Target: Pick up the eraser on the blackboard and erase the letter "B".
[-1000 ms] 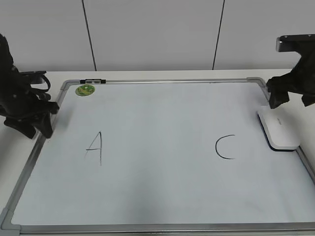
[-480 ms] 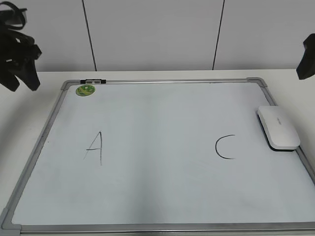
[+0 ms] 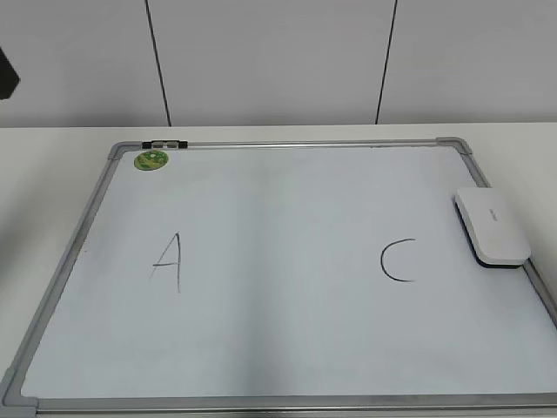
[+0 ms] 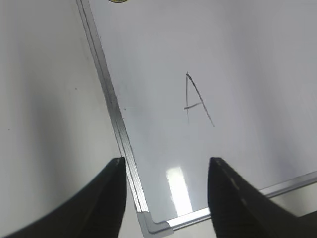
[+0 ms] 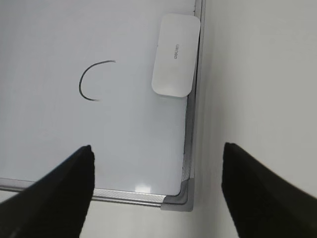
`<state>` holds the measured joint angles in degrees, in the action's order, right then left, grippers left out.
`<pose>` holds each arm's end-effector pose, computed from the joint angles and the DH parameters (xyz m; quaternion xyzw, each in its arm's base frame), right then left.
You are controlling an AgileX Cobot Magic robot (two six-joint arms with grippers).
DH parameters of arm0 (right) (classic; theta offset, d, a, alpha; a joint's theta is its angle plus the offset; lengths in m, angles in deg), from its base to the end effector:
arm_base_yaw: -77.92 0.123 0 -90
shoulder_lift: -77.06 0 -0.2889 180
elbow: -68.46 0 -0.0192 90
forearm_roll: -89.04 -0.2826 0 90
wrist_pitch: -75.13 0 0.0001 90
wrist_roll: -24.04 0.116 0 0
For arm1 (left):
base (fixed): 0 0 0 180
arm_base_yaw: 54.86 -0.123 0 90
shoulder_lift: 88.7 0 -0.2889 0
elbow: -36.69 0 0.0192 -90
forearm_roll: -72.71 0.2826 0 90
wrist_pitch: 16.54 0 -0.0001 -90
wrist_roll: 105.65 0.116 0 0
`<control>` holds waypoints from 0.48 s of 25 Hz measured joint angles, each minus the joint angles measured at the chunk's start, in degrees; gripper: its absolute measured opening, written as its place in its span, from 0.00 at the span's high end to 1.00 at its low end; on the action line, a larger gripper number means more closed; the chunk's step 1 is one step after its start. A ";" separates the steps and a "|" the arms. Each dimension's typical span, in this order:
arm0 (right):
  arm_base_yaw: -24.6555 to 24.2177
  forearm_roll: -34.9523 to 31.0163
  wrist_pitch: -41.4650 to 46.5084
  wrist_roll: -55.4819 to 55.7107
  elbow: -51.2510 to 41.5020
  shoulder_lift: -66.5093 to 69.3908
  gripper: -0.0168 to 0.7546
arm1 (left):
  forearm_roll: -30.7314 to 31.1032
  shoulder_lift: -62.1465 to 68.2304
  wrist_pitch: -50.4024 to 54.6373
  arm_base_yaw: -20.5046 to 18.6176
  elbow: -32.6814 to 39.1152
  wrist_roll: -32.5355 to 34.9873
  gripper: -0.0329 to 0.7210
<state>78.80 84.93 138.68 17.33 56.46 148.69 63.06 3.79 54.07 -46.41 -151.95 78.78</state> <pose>0.2503 0.0113 0.3503 -0.0572 0.9570 0.0209 0.2838 0.3348 -0.0683 0.3578 0.0994 0.9668 -0.0912 0.2172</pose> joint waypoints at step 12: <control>0.00 0.88 3.36 1.46 -14.16 -27.68 0.21 | 0.19 -28.71 1.02 0.38 20.11 -0.12 0.44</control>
<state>78.80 85.81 142.03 18.79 42.30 121.01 63.25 -24.91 55.09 -46.03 -131.84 78.66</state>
